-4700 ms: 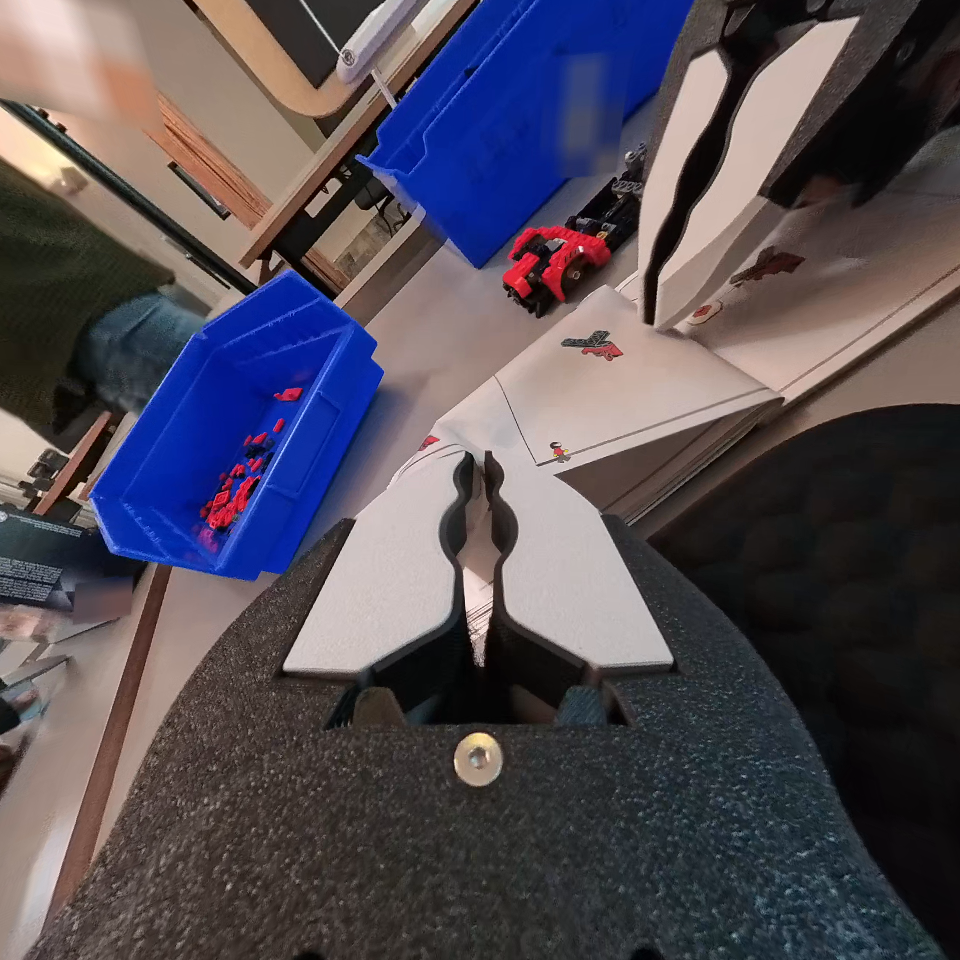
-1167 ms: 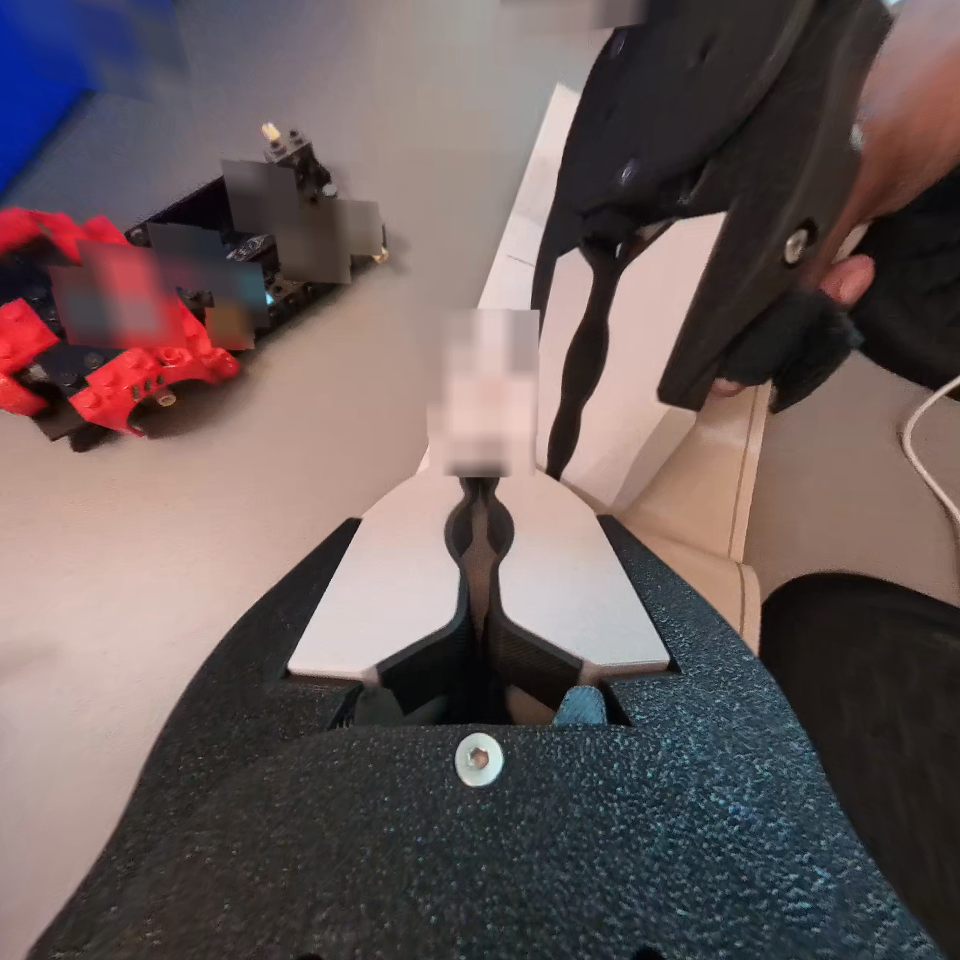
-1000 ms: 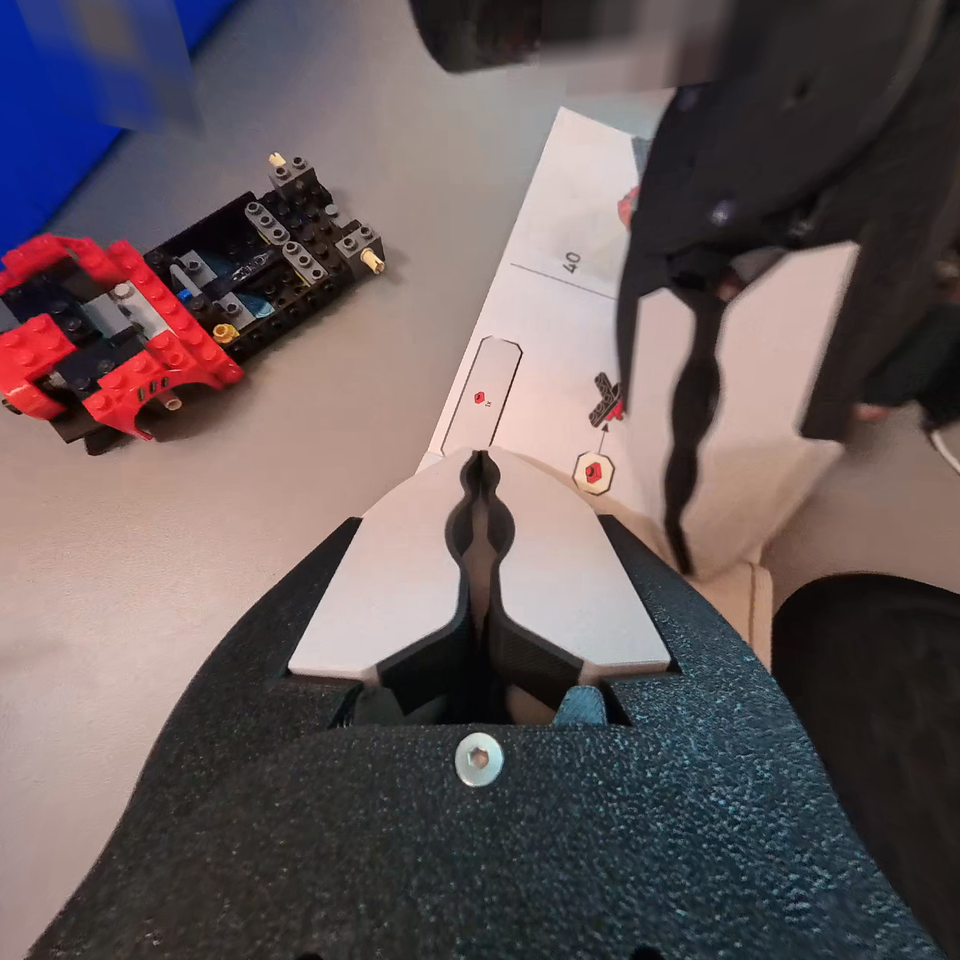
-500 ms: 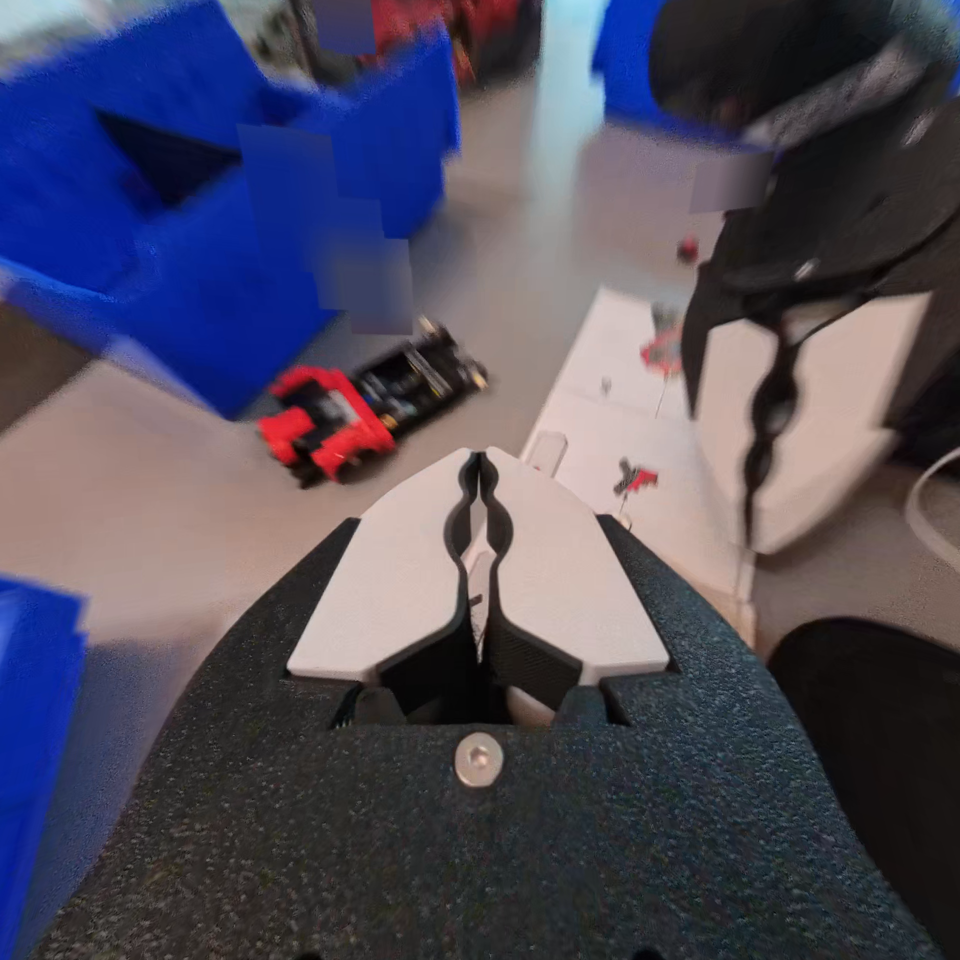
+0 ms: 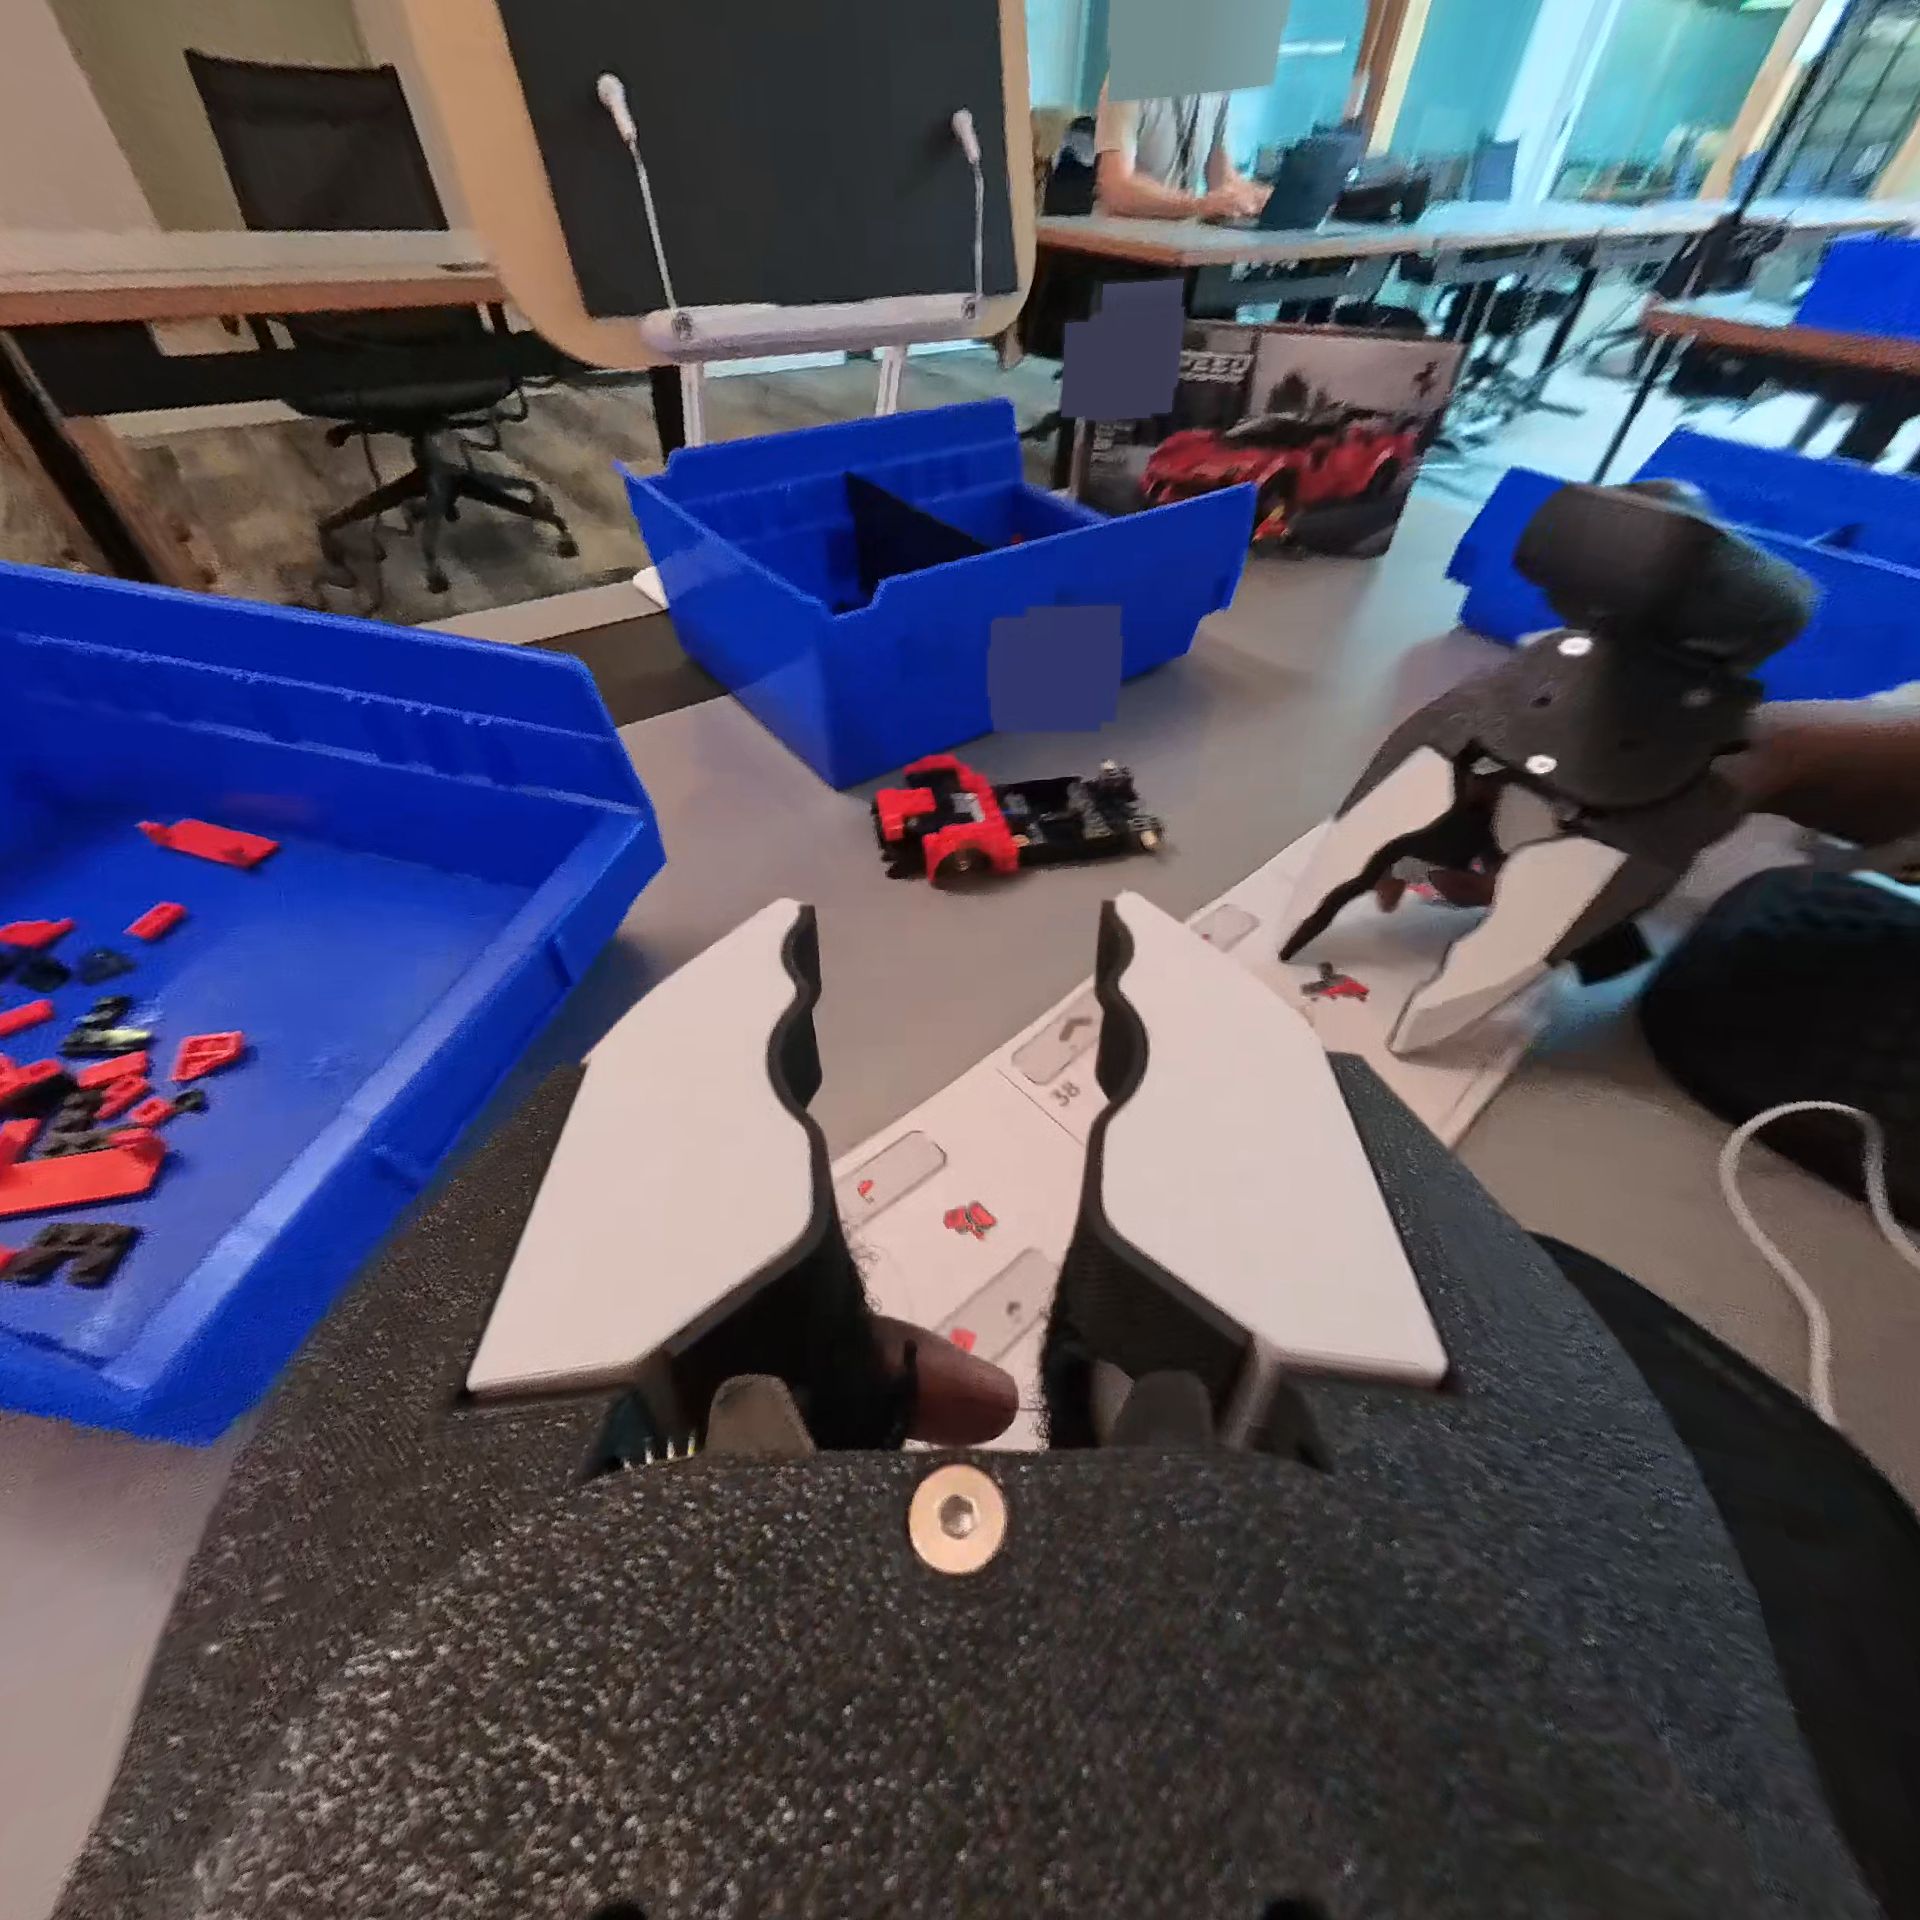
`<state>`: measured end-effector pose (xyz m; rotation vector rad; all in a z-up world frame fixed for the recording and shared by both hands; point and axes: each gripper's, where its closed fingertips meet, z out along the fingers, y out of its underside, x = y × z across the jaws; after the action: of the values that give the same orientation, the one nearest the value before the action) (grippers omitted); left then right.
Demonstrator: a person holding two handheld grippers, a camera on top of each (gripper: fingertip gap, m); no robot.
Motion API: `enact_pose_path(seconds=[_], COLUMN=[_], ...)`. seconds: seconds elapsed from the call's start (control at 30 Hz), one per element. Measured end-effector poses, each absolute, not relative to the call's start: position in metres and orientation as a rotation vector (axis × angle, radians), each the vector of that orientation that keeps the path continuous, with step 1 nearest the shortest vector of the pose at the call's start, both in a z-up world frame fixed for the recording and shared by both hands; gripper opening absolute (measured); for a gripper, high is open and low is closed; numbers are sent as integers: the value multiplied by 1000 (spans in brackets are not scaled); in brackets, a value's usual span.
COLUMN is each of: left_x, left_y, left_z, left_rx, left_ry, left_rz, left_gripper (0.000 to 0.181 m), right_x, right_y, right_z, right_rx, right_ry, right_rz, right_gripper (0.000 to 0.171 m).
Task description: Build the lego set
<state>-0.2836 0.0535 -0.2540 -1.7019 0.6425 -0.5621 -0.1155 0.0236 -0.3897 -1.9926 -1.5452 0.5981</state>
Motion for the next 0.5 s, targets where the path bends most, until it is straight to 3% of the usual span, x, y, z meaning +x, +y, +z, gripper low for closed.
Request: enact_pose_path(seconds=[0.37, 0.43, 0.5], left_x=[-232, -227, -225], left_y=[32, 43, 60], left_z=[-297, -296, -272], left_rx=[-1861, -1848, -1779], left_ry=[919, 927, 929], left_rz=[-450, -402, -363], left_gripper=[51, 37, 11], right_x=[-33, -28, -33], right_y=[22, 24, 27], right_z=[-390, -389, -375], right_rx=[-2025, -2014, -1987], right_ry=[-1627, -1647, -1612], right_rz=[546, 489, 441], right_gripper=[51, 56, 59])
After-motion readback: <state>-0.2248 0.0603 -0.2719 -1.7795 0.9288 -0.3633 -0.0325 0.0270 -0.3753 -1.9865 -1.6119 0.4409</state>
